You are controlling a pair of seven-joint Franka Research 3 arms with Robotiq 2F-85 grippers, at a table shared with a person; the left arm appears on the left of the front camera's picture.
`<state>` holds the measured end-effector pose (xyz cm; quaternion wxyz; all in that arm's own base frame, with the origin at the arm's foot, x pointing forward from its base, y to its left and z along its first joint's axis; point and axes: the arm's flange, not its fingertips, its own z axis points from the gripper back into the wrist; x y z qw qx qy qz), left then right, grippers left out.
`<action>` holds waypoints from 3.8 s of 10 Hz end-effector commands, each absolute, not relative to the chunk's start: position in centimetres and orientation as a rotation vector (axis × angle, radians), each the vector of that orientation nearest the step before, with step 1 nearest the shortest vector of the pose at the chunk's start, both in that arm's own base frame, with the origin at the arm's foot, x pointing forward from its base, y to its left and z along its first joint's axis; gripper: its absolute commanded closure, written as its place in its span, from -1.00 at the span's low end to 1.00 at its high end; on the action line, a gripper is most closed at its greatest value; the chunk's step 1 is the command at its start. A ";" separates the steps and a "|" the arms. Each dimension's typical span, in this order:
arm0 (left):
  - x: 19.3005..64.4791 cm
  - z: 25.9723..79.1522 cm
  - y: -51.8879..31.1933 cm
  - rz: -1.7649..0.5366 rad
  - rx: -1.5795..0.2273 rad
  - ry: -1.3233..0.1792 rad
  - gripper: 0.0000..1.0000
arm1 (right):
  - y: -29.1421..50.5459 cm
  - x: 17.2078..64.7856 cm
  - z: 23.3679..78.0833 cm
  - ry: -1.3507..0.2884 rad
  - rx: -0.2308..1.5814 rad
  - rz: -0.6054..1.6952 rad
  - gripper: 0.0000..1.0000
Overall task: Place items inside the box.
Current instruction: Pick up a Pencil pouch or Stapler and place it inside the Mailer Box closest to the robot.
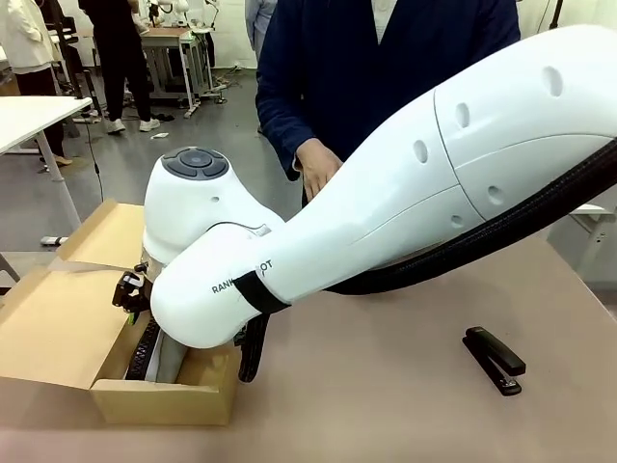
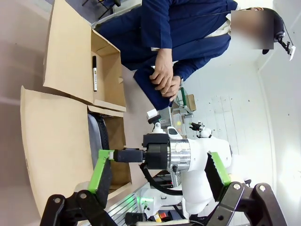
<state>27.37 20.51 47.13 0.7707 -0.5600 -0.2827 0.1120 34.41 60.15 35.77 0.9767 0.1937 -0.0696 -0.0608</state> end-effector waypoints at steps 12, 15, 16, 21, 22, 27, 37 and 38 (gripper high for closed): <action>27.4 47.2 20.4 0.227 -1.233 -0.643 -1.00 | 39.9 24.8 53.7 -0.065 0.867 0.001 -1.00; 27.4 47.2 20.4 0.227 -1.233 -0.643 -1.00 | 39.4 24.0 51.7 -0.038 0.898 0.021 -1.00; 27.4 47.2 20.4 0.227 -1.233 -0.643 -1.00 | 38.0 25.3 52.2 0.018 0.926 0.010 -1.00; 27.4 47.2 20.4 0.227 -1.233 -0.643 -1.00 | 8.8 30.4 49.7 0.355 1.390 -0.193 -1.00; 27.4 47.2 20.4 0.227 -1.233 -0.643 -1.00 | 3.1 29.0 48.3 0.245 1.493 -0.269 -1.00; 27.4 47.2 20.4 0.227 -1.233 -0.643 -1.00 | -8.7 22.2 38.4 -0.191 1.772 -0.512 -1.00; 27.4 47.2 20.4 0.227 -1.233 -0.643 -1.00 | -17.6 28.3 43.9 -0.195 1.765 -0.599 -1.00; 27.4 47.2 20.4 0.227 -1.233 -0.643 -1.00 | -17.6 28.3 43.9 -0.195 1.765 -0.599 -1.00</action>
